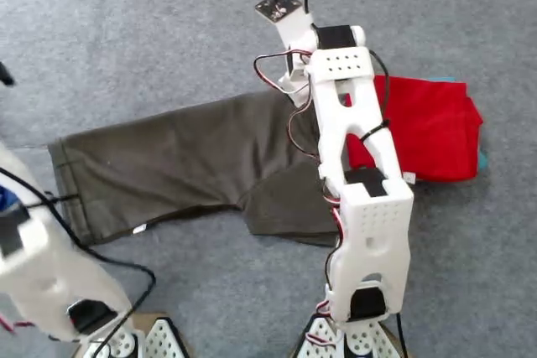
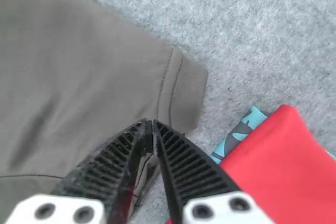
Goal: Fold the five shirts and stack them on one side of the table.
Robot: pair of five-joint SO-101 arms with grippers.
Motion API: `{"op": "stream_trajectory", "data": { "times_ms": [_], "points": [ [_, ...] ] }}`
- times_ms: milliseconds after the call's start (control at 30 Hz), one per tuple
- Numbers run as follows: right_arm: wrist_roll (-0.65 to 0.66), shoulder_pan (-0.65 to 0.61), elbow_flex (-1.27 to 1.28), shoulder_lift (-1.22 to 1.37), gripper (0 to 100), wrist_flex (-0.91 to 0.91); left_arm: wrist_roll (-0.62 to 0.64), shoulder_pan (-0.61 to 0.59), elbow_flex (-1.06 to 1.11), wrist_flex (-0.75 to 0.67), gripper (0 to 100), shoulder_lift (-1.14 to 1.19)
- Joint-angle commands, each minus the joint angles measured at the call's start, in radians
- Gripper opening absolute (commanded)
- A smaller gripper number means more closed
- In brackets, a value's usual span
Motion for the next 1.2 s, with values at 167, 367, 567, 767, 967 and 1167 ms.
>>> {"op": "stream_trajectory", "data": {
  "times_ms": [167, 367, 567, 767, 967, 1167],
  "points": [
    [0.009, 0.012, -0.030, -0.065, 1.5, 0.026, -0.002, 0.056, 0.947, -0.482, 25, -0.489],
    [0.038, 0.051, -0.028, -0.061, 1.5, -0.028, 0.094, 0.127, 1.294, -0.918, 25, -0.549],
    [0.058, 0.086, -0.035, -0.004, 1.5, -0.086, 0.106, 0.174, 1.244, -0.893, 24, -0.371],
    [0.109, 0.101, -0.036, 0.062, 1.5, -0.110, 0.178, 0.125, 1.059, -0.862, 24, -0.150],
    [0.110, 0.087, -0.036, 0.064, 1.5, -0.180, 0.184, 0.130, 0.900, -0.809, 24, -0.028],
    [0.109, 0.057, -0.031, 0.094, 1.5, -0.290, 0.175, 0.125, 0.828, -0.816, 16, 0.064]
  ]
}}
